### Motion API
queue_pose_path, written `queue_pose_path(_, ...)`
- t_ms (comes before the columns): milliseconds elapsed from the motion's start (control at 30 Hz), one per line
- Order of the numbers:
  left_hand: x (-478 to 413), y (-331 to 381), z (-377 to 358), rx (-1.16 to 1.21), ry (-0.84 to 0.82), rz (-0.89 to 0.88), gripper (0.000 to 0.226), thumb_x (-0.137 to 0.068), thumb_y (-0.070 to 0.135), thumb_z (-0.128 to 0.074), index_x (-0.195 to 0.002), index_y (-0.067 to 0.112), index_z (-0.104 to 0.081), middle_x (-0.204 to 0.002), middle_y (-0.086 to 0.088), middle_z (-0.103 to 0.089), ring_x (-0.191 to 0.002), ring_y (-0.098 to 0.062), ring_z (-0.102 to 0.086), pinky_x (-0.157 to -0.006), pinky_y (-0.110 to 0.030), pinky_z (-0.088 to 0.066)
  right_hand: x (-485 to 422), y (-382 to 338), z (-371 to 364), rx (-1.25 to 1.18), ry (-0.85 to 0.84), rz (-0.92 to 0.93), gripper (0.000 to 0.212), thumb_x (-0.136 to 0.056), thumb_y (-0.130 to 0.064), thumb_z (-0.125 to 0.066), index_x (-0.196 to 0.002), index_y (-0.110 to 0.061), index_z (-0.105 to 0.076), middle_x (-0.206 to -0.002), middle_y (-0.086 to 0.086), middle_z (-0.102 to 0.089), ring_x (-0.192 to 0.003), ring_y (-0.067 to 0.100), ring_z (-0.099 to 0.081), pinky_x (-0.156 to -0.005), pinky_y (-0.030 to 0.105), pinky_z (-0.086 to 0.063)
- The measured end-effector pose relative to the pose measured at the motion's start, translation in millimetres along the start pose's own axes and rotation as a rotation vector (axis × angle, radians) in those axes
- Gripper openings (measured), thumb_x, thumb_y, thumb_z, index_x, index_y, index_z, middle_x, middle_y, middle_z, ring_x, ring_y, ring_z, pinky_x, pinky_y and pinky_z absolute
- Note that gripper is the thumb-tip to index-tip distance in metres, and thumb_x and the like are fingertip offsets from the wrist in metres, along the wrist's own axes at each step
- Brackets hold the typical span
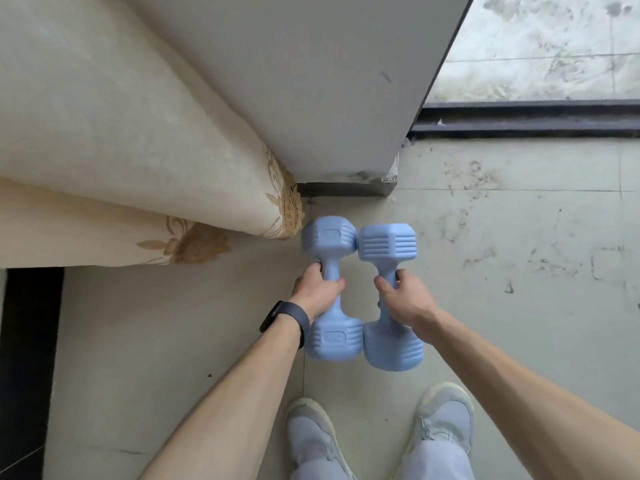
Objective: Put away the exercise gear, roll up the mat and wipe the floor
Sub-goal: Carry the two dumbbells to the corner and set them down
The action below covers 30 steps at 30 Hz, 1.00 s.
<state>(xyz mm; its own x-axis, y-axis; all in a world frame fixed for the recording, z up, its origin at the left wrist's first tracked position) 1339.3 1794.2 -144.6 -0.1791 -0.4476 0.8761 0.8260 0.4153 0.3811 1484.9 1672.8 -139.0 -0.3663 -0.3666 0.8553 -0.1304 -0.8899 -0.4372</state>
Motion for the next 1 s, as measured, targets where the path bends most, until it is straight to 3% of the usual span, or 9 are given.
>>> queue_pose_path(233,-48,36,18,-0.036,0.097,-0.089,0.026,-0.087,0.023,-0.067,-0.111,0.02,-0.058,-0.109,-0.003,-0.068,-0.1,-0.027,-0.066,-0.095,-0.043,-0.053,-57,-28,5,-0.009,0.029,0.054,0.026,-0.095,-0.032,-0.053,-0.102,-0.007,-0.056,-0.098,0.017,-0.068,-0.094,0.036,-0.066,-0.09,0.053,-0.052)
queue_pose_path(400,-61,31,14,-0.059,0.041,-0.072,0.029,-0.087,0.021,-0.066,-0.114,0.022,-0.056,-0.114,-0.003,-0.066,-0.106,-0.026,-0.064,-0.098,-0.047,-0.051,-74,-35,7,-0.079,0.025,0.02,0.021,-0.096,-0.031,-0.054,-0.104,-0.012,-0.055,-0.102,0.016,-0.068,-0.098,0.036,-0.066,-0.09,0.049,-0.054)
queue_pose_path(567,-59,37,17,-0.082,0.084,-0.057,0.028,-0.092,0.016,-0.059,-0.12,0.013,-0.055,-0.115,-0.007,-0.064,-0.104,-0.027,-0.06,-0.093,-0.038,-0.05,-69,-44,6,0.034,0.032,0.063,0.035,-0.097,-0.033,-0.052,-0.118,-0.004,-0.053,-0.114,0.017,-0.065,-0.107,0.038,-0.062,-0.096,0.05,-0.048)
queue_pose_path(733,-56,30,34,-0.132,0.192,-0.04,0.029,-0.094,0.015,-0.051,-0.123,0.01,-0.053,-0.12,-0.011,-0.061,-0.109,-0.031,-0.058,-0.094,-0.037,-0.048,-61,-52,-6,0.121,-0.024,0.135,0.028,-0.099,-0.022,-0.049,-0.12,-0.004,-0.054,-0.12,0.014,-0.063,-0.112,0.033,-0.058,-0.099,0.047,-0.045)
queue_pose_path(867,-57,31,40,-0.234,0.164,-0.077,0.033,-0.095,0.021,-0.052,-0.126,0.011,-0.054,-0.127,-0.012,-0.06,-0.116,-0.033,-0.056,-0.099,-0.039,-0.046,-59,-51,-8,0.086,0.044,0.132,0.03,-0.097,-0.022,-0.05,-0.123,-0.008,-0.053,-0.122,0.01,-0.062,-0.112,0.03,-0.056,-0.098,0.043,-0.045)
queue_pose_path(1000,-56,37,39,-0.257,0.137,-0.117,0.027,-0.094,0.022,-0.056,-0.118,0.012,-0.059,-0.122,-0.009,-0.064,-0.111,-0.032,-0.059,-0.096,-0.039,-0.049,-56,-45,-4,-0.009,0.11,0.115,0.03,-0.096,-0.021,-0.049,-0.124,-0.011,-0.053,-0.121,0.008,-0.061,-0.111,0.028,-0.056,-0.098,0.044,-0.045)
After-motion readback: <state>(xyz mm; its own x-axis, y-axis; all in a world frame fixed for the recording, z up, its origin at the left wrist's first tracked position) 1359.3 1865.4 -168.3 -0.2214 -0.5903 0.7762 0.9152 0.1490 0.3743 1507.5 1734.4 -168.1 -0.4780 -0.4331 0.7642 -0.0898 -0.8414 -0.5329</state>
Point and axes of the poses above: each hand's wrist, its own x-axis away from the middle knuckle, its own z-axis out of the back of the hand, y = z × x, the point moved 10 cm from there along -x, towards the middle knuckle
